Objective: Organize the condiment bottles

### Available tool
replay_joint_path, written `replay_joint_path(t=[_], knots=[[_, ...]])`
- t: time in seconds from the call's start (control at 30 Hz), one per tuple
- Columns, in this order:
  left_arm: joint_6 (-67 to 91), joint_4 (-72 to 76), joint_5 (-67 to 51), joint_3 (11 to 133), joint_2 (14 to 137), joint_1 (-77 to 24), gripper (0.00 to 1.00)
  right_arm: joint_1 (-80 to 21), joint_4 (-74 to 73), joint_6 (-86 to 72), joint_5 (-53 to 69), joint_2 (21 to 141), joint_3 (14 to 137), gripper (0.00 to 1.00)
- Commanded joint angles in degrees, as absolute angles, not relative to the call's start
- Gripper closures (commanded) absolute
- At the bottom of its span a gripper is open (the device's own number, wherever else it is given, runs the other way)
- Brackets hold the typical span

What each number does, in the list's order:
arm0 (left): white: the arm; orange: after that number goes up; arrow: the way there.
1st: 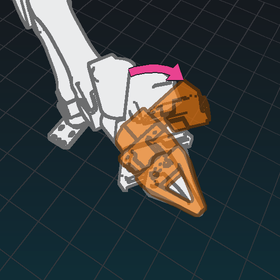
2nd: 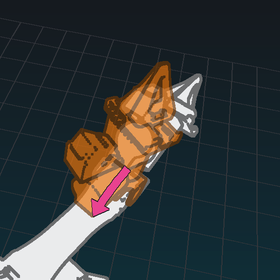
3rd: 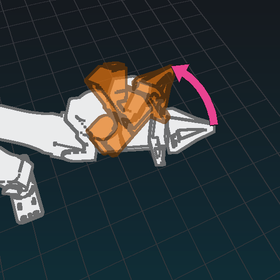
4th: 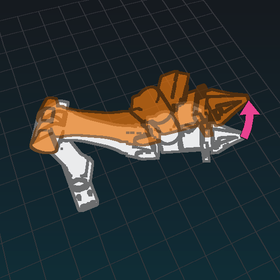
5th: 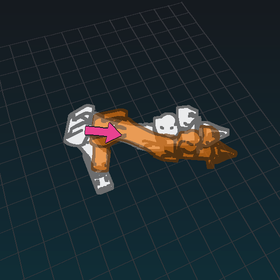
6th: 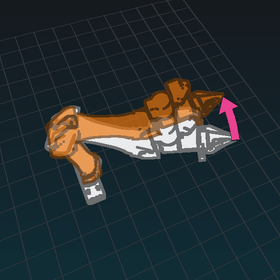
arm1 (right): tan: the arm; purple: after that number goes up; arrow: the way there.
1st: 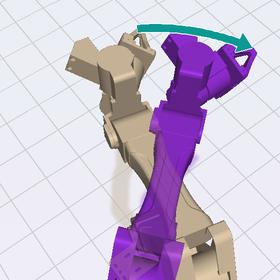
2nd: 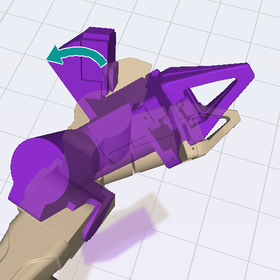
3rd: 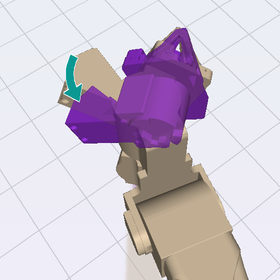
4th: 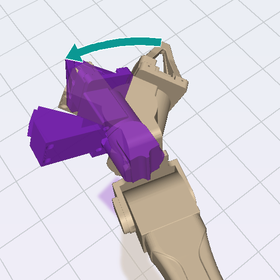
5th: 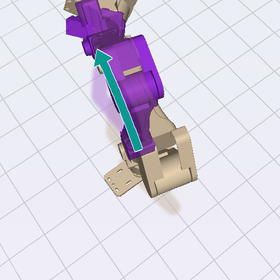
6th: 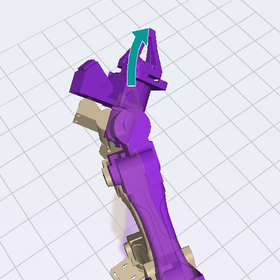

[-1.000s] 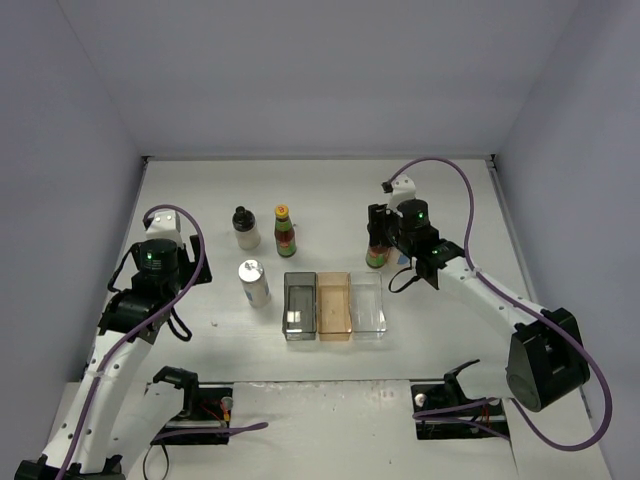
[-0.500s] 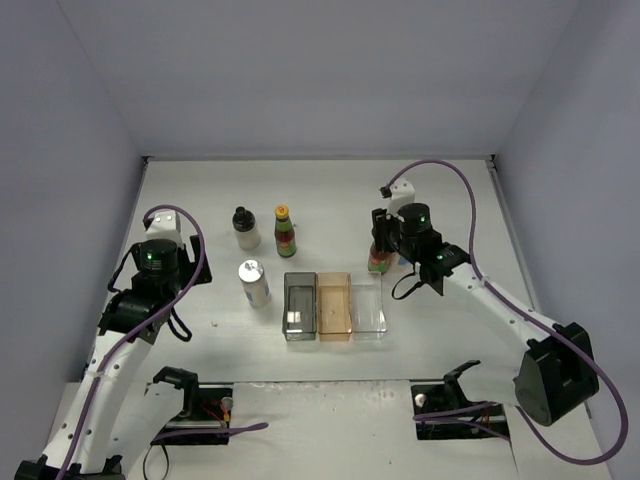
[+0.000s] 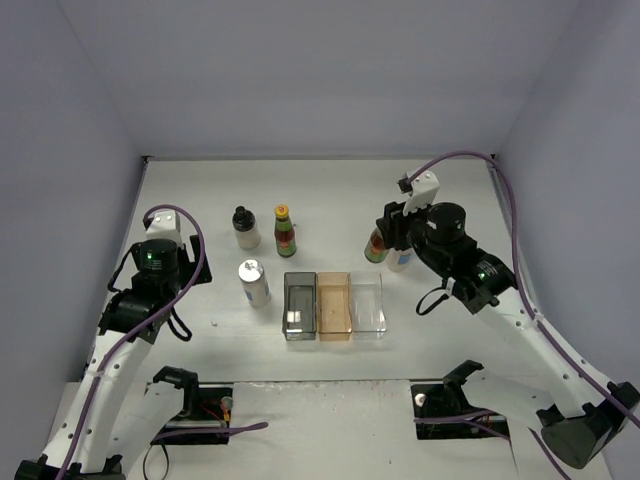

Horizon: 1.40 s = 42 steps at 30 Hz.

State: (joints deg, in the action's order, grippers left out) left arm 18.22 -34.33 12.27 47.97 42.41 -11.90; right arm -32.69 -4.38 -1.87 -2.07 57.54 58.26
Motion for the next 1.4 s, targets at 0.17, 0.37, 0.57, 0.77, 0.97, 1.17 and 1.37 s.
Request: replay_joint_path(t=[0.17,0.37,0.57,0.77,0.97,1.17,1.37], knots=[[17.75,-30.59,12.92,48.60,42.19,-11.25,0.21,-34.28,-3.60,-3.86,4.64,51.51,57.57,1.00],[17.75,-30.50,12.92,48.34,42.10,-11.08,0.21,-35.51,-4.04,-5.10,7.12,48.34,53.71,1.00],[17.75,-30.32,12.92,48.34,42.01,-11.07,0.21,-36.56,-4.13,-7.03,8.17,46.50,49.14,1.00],[17.75,-30.24,12.83,48.25,42.10,-11.07,0.21,-37.96,-2.46,-8.88,8.44,45.88,45.09,1.00],[17.75,-30.15,12.74,48.16,42.10,-11.07,0.21,-40.69,-1.85,-10.37,8.44,45.79,42.19,1.00],[17.75,-29.88,12.48,48.08,42.10,-10.99,0.21,-44.03,-2.11,-11.42,7.12,44.91,40.26,0.95],[17.75,-29.09,11.25,48.08,42.19,-11.07,0.21,-45.35,-2.64,-11.95,6.24,44.21,39.29,0.47]])
